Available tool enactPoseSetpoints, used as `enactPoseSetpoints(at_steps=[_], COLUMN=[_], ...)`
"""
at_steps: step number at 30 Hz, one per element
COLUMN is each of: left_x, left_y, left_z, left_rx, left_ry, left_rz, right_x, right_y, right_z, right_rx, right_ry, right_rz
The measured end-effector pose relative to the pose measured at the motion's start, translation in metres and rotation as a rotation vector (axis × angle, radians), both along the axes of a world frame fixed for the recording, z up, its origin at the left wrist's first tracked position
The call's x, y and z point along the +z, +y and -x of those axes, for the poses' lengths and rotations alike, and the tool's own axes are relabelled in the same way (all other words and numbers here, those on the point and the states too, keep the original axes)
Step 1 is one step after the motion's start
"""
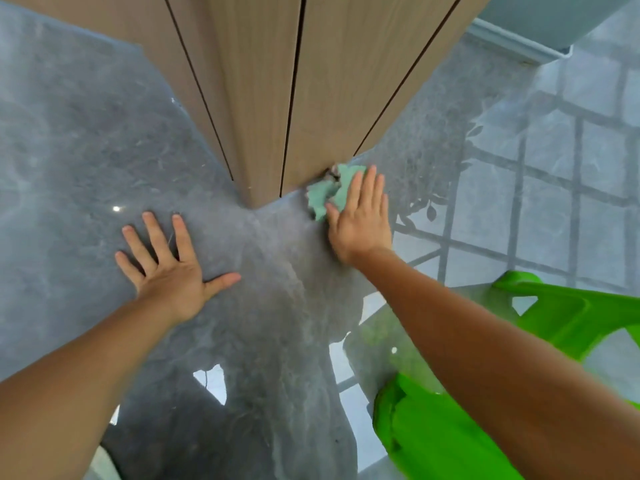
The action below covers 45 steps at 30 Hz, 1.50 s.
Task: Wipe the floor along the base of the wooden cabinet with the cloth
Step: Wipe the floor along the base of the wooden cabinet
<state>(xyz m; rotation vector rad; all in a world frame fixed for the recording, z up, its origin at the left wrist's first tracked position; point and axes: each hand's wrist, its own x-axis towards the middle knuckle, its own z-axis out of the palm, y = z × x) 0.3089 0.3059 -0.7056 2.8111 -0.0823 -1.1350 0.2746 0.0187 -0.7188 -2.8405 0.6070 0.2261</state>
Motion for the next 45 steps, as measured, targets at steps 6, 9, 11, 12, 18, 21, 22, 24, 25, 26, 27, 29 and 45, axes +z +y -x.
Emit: enactPoseSetpoints(at_steps=[6,9,11,12,18,21,22,24,25,26,27,29,45], left_x=[-0.001,-0.005,-0.007,-0.008,-0.017,-0.011,-0.010,-0.013,-0.015,-0.019,-0.024,-0.031,-0.038], left_y=[-0.003,0.000,0.001,0.001,0.011,0.046,0.064,0.099,0.112,0.119,0.122,0.123,0.126], left_z=[0.003,0.004,0.005,0.004,0.008,0.003,-0.003,-0.018,-0.023,-0.025,-0.024,-0.020,-0.021], left_rx=[0.003,-0.004,-0.004,0.002,-0.029,-0.173,-0.135,0.130,0.256,0.307,0.300,0.280,0.291], left_ry=[-0.034,-0.060,-0.078,-0.078,-0.195,-0.391,-0.436,-0.465,-0.471,-0.492,-0.535,-0.595,-0.705], left_rz=[-0.010,-0.004,0.006,0.014,0.061,0.081,0.068,0.036,0.018,-0.009,-0.038,-0.031,-0.015], right_x=[0.006,0.008,0.011,0.013,0.018,0.015,0.013,0.008,0.005,0.003,0.000,-0.002,0.004], right_y=[-0.089,-0.013,0.061,0.095,0.152,0.148,0.148,0.147,0.146,0.146,0.148,0.160,0.282], right_z=[-0.054,-0.047,-0.026,-0.014,0.021,0.023,0.022,0.023,0.024,0.025,0.026,0.022,-0.300], right_rx=[-0.429,-0.299,-0.166,-0.094,0.332,0.425,0.443,0.464,0.488,0.527,0.580,0.664,0.464], right_ry=[0.148,0.092,0.074,0.074,0.099,0.093,0.079,0.002,-0.051,-0.095,-0.123,-0.112,0.024], right_rz=[-0.002,-0.061,-0.127,-0.163,-0.123,-0.058,-0.054,-0.045,-0.041,-0.042,-0.051,-0.083,-0.026])
